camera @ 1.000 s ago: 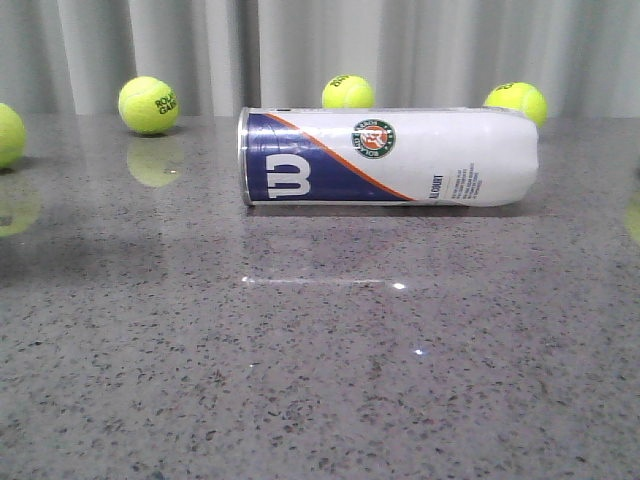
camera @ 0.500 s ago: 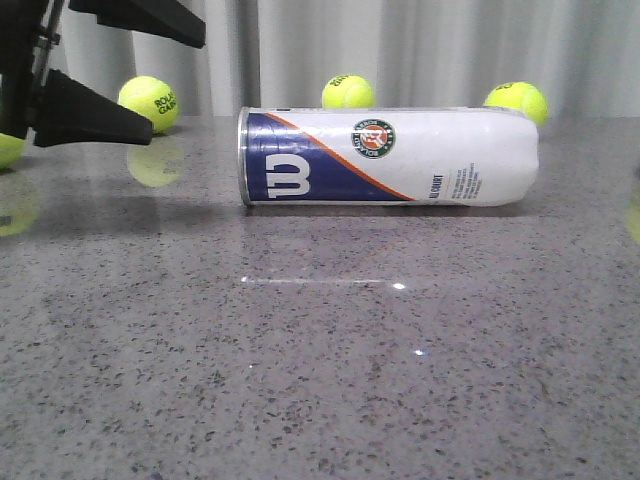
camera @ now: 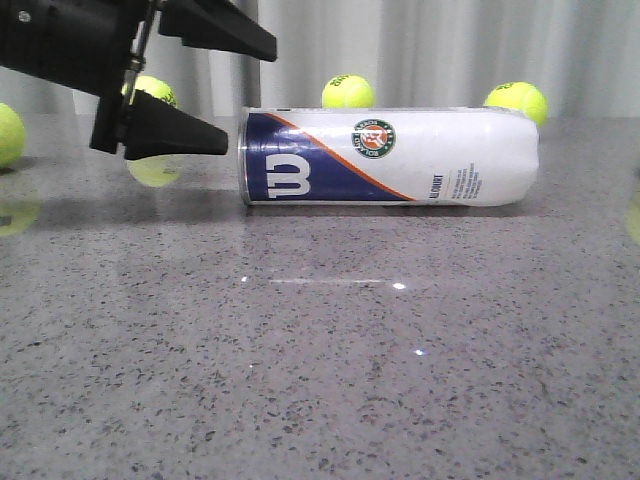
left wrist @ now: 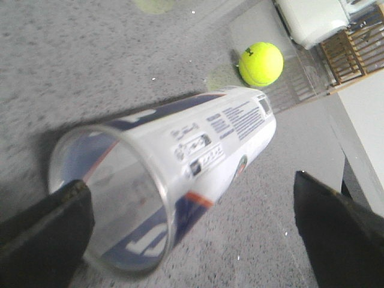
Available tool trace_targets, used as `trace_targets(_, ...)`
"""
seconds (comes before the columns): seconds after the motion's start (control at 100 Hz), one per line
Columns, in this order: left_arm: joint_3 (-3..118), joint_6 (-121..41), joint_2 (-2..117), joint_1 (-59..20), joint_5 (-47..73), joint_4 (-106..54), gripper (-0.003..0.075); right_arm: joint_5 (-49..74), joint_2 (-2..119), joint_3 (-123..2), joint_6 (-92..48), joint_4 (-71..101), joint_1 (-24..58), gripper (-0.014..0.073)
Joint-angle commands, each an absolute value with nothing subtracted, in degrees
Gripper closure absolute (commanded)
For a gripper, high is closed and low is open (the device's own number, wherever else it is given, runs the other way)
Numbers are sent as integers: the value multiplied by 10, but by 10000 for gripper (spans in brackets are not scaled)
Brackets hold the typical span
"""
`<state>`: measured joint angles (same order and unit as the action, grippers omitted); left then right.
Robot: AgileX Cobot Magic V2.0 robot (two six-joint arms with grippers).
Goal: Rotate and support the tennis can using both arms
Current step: 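Move the left gripper to the can's open end nearest it, then grasp the can rim with the left gripper and lift it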
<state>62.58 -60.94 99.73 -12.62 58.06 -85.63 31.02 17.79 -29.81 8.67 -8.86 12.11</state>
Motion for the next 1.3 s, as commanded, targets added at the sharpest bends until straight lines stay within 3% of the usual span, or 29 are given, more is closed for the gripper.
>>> trace_targets(0.0, 661, -612, 994, -144, 609, -903, 81, 265, 180, -313, 87, -97, 117, 664)
trace_targets(0.18, 684, -612, 1024, -171, 623, -930, 87, 265, 180, -313, 87, -97, 117, 664)
trace_targets(0.25, 685, -612, 1027, -176, 621, -931, 145, 265, 180, -313, 87, -97, 117, 664)
trace_targets(0.32, 685, -612, 1027, -176, 622, -931, 287, 265, 180, -313, 87, -97, 117, 664)
trace_targets(0.44, 685, -612, 1027, -175, 622, -931, 656, 265, 180, -313, 87, -97, 117, 664)
trace_targets(0.48, 685, -612, 1027, -175, 622, -931, 743, 265, 180, -313, 87, -97, 117, 664)
trace_targets(0.71, 685, -627, 1016, -174, 665, -929, 741, 265, 180, -313, 87, -97, 117, 664)
trace_targets(0.9, 698, -626, 940, -174, 666, -861, 741, 265, 180, -313, 87, -97, 117, 664)
trace_targets(1.29, 811, -436, 741, -174, 645, -423, 741, 265, 180, -313, 87, -97, 117, 664)
